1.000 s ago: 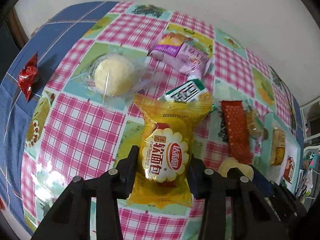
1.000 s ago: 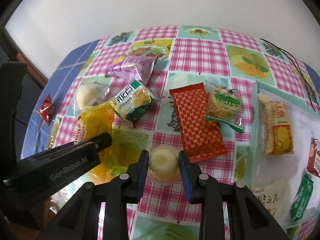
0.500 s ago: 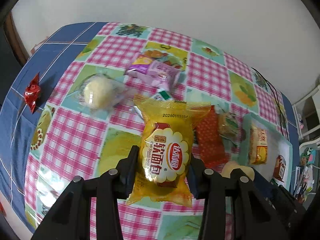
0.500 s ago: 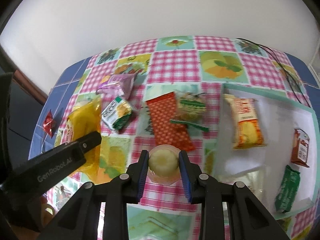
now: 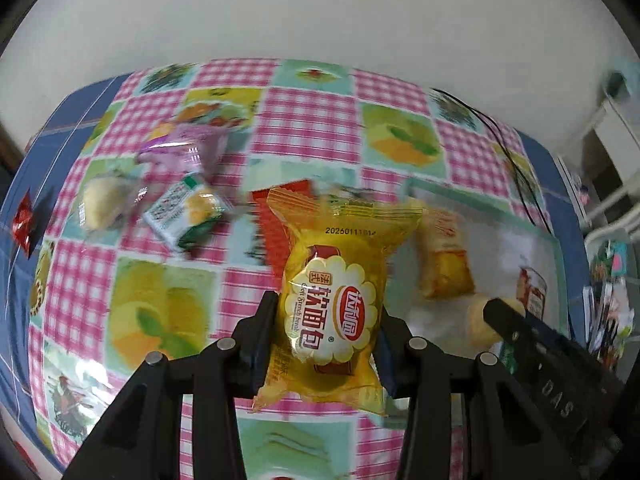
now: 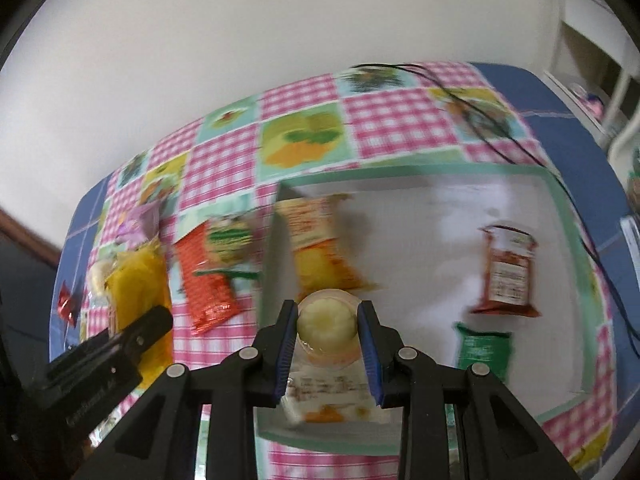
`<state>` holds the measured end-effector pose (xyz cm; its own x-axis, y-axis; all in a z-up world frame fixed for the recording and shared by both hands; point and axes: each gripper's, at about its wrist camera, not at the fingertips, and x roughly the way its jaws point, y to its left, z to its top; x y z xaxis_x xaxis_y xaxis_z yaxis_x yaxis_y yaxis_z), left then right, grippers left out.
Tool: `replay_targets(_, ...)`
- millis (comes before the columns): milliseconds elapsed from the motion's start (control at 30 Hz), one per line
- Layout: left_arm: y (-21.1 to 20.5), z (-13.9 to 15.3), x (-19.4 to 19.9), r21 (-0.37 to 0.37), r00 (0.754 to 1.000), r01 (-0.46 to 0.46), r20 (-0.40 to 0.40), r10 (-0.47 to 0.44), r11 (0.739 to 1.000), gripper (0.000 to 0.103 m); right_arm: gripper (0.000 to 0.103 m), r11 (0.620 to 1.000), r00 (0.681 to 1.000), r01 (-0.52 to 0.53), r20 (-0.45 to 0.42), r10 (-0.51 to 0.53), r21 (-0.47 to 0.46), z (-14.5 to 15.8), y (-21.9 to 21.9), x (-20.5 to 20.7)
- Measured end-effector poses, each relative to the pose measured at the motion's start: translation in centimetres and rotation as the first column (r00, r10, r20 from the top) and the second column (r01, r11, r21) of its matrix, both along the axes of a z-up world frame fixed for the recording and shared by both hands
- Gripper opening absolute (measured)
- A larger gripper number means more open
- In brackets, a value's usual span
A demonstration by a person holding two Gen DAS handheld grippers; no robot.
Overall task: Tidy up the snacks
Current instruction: 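Carry the bread pack and cream bun over the white tray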
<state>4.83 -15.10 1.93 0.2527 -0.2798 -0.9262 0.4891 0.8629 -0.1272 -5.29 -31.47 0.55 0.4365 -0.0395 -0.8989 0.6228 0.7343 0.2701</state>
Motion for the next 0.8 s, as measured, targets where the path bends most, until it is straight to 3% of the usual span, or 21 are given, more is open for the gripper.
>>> replay_targets(400, -7.6, -0.9, -5.2, 0.029, 0.98, 0.199, 0.005, -0.199, 0.98, 0.045, 0.033, 0.986, 0.987, 0.162, 0.007, -0.162, 0.025, -0.7, -6.4, -5.2)
replay_targets(800, -10.3, -3.0, -7.2, 0.06, 0.962, 0.272, -0.013, -0.272, 0.96, 0.045, 0.033, 0.989, 0.989, 0.147, 0.015, -0.147, 0.033, -1.2, -6.4, -5.0)
